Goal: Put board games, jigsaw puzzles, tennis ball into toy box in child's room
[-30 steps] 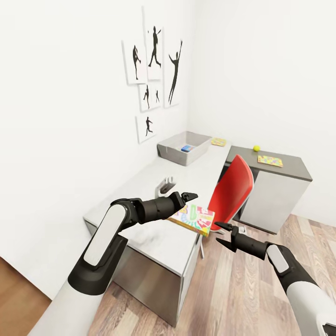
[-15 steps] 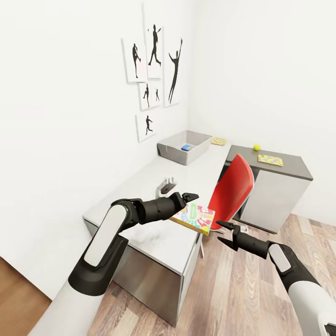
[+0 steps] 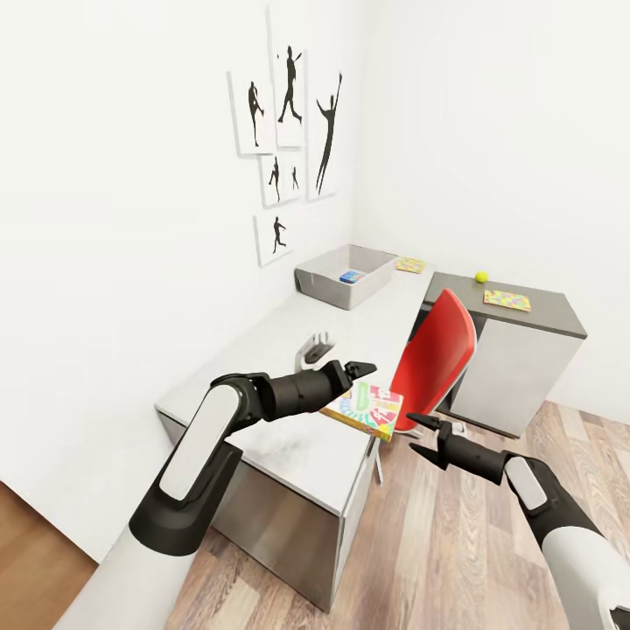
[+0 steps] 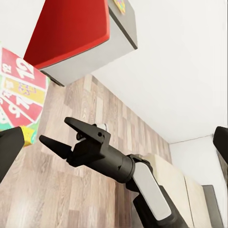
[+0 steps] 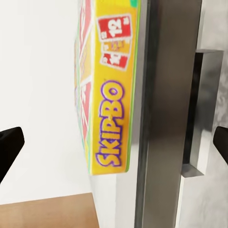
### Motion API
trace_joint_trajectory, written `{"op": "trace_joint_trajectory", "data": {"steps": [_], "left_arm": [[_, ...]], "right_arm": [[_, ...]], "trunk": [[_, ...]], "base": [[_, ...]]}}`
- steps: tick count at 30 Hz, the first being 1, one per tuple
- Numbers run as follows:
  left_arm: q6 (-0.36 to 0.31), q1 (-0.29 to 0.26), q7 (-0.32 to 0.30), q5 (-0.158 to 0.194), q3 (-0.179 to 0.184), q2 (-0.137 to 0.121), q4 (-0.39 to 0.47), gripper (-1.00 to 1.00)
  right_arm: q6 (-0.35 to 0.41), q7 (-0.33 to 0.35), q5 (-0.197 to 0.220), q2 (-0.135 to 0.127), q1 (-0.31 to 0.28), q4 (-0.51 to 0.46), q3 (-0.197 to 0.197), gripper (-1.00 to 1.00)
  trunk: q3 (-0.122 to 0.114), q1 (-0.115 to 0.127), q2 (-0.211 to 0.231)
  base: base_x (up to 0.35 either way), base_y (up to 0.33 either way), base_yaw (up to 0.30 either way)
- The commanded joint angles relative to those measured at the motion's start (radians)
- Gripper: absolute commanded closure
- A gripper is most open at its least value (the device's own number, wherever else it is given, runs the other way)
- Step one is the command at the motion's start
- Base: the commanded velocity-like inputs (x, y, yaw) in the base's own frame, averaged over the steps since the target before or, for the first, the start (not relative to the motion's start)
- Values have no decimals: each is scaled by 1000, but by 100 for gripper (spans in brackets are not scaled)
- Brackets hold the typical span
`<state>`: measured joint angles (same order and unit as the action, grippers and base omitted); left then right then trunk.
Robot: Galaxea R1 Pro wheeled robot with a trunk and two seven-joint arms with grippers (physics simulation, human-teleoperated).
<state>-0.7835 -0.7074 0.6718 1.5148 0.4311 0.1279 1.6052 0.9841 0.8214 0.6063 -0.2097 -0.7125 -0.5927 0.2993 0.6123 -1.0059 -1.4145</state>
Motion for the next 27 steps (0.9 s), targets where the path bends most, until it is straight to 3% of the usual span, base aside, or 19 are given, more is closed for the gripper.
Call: {"op": "trace_joint_trajectory", "data": {"steps": [1, 27], "left_arm": [[0, -1, 6, 10, 0, 0, 1, -100], [3, -1, -13, 10, 17, 1, 1, -100]], "right_arm": [[4, 5, -5, 0, -1, -1, 3, -100], [2, 6, -1, -28, -2, -8, 6, -100]], "trunk": [[1, 0, -1], [1, 0, -1]], "base": [[0, 0, 0], [0, 0, 0]]}}
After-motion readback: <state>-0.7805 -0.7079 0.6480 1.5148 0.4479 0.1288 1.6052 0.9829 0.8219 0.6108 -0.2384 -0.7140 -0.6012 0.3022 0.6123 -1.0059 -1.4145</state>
